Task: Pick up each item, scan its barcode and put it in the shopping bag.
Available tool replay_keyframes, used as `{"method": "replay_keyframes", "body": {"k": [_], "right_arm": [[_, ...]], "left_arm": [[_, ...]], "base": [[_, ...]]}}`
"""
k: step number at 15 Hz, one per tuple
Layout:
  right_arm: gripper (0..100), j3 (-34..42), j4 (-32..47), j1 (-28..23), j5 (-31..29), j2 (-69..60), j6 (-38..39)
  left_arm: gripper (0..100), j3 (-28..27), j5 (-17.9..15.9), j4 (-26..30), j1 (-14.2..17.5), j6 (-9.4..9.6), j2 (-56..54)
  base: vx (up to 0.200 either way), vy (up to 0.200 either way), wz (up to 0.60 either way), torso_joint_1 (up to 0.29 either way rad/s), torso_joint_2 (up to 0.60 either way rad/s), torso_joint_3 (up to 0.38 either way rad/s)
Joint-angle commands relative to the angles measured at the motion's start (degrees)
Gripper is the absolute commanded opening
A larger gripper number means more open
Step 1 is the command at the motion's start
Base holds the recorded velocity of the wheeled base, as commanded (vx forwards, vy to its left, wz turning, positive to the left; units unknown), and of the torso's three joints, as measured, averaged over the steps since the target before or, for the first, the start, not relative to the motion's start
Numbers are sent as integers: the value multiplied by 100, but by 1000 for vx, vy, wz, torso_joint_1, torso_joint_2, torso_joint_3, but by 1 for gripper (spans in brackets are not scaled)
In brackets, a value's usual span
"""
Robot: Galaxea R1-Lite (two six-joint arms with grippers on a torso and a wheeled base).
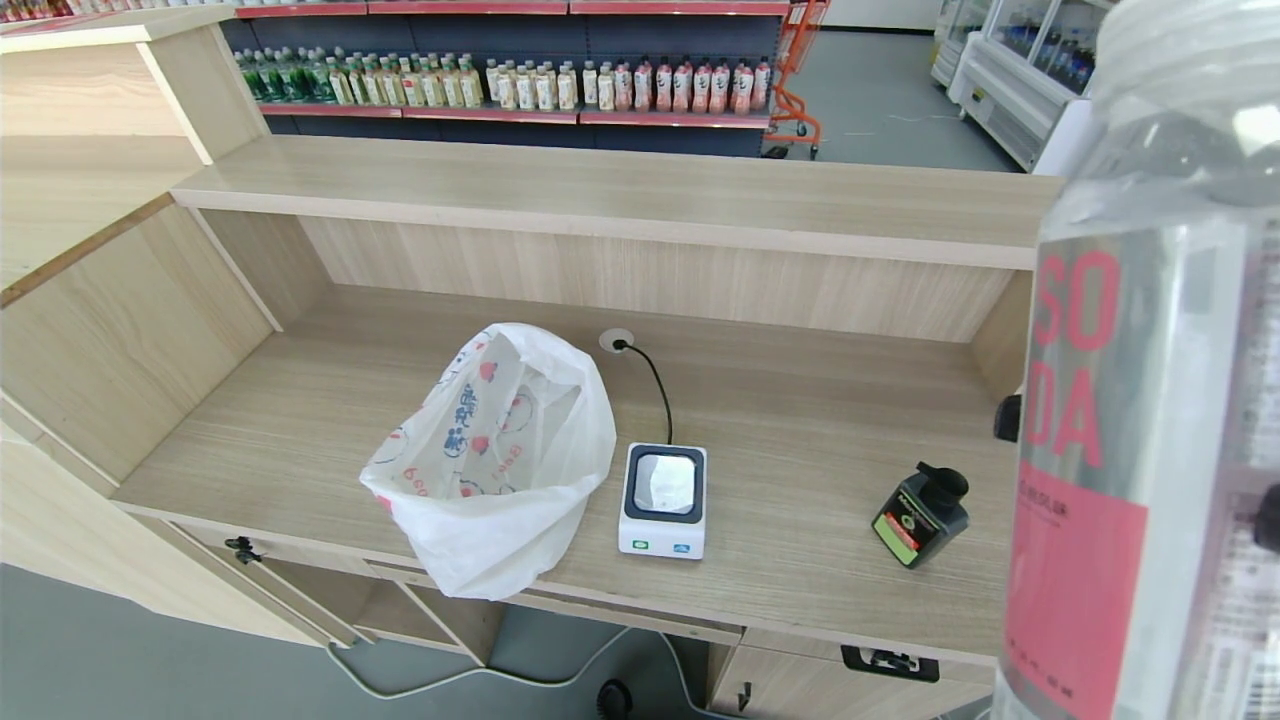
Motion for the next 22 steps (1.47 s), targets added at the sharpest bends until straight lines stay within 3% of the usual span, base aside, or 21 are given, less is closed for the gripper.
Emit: {"method": "replay_keyframes", "body": {"k": [1,5,8,10,11,13,17,22], "right_arm": [[0,-3,8,-7,5,9,-6],[0,-3,17,-218,-4,26,-173],[0,129,17,-1361,-30,105,-1280],[0,313,17,-1967,-391,140,-2036],[0,515,17,-2082,-1445,176,-2633],[0,841,-44,-1976,-2667,246,-2915],[0,1280,-167,-2029,-2746,404,-4268],[0,1166,-176,-2117,-2957,800,-5824]], "left_arm": [[100,0,-2,0,0,-1,9],[100,0,-2,0,0,-1,9],[100,0,-2,0,0,-1,9],[100,0,-2,0,0,-1,9],[100,0,-2,0,0,-1,9],[100,0,-2,0,0,-1,9],[100,0,-2,0,0,-1,9],[100,0,-2,0,0,-1,9]], "base": [[0,0,0,0,0,0],[0,0,0,0,0,0],[0,0,0,0,0,0],[0,0,0,0,0,0],[0,0,0,0,0,0],[0,0,0,0,0,0],[0,0,0,0,0,0],[0,0,0,0,0,0]]}}
